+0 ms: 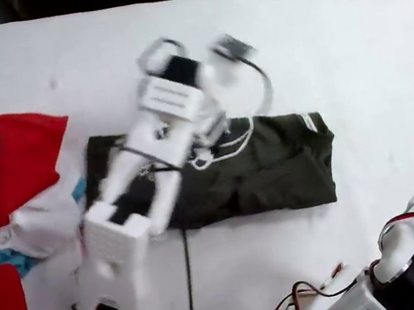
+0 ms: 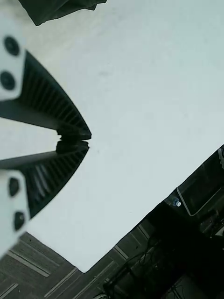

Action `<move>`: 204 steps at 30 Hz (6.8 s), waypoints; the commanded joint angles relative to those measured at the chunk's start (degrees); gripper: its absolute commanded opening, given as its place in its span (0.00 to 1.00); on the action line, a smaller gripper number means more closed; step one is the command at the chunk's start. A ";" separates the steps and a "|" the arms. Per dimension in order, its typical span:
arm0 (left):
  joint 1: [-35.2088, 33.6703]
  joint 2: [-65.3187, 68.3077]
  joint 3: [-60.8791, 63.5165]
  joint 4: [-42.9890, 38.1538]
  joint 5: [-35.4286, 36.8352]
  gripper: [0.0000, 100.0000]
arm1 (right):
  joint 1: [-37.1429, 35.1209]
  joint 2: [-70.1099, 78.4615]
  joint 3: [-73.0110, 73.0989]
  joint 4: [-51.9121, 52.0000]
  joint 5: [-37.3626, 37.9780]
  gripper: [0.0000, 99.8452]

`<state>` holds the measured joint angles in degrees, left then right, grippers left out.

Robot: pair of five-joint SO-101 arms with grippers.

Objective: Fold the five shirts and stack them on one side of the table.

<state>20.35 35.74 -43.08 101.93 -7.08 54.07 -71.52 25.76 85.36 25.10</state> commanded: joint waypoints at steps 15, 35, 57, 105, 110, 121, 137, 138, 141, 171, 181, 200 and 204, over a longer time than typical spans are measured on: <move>-30.37 -19.38 34.64 -2.37 -3.60 0.28 | -0.22 -0.04 -2.20 0.22 0.35 0.02; -32.40 5.67 29.36 -8.88 -6.42 0.11 | -0.22 -0.04 -2.20 -0.13 0.53 0.02; -17.10 -16.48 20.75 0.44 -1.76 0.02 | 0.22 -0.04 -2.29 -3.65 4.13 0.02; 24.92 5.05 -19.78 -5.98 7.65 0.08 | 0.31 -0.04 -1.93 -3.91 4.13 0.02; 23.96 8.13 -29.45 -2.37 12.57 0.26 | 0.31 -0.04 -1.93 -3.82 4.13 0.02; 16.22 4.26 -32.00 0.35 10.11 0.16 | 0.31 -0.04 -1.93 -3.82 4.13 0.02; 9.98 14.11 -17.49 -3.87 2.11 0.02 | -0.04 -0.04 -1.85 -3.82 4.13 0.02; 10.68 15.16 -17.49 -4.84 2.11 0.02 | -0.04 -0.04 -1.85 -3.82 4.13 0.02; 12.88 17.80 -17.49 -8.18 0.26 0.02 | 0.22 -0.04 -1.85 -3.82 4.13 0.02; 12.00 16.48 -24.18 0.70 -1.23 0.02 | -0.22 -0.04 -1.85 -3.82 3.69 0.02; 14.73 17.01 -17.67 -11.96 -5.10 0.03 | -0.13 -0.04 -1.85 -3.74 4.04 0.02; 18.15 26.24 -36.92 -36.13 8.62 0.02 | 0.04 -2.07 -1.85 -3.74 4.22 0.02; 16.75 26.24 -45.80 -20.75 8.62 0.02 | -0.31 -3.65 -1.85 -3.74 4.22 0.02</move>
<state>38.37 63.34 -81.58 70.99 1.01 54.07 -74.68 25.76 82.37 28.79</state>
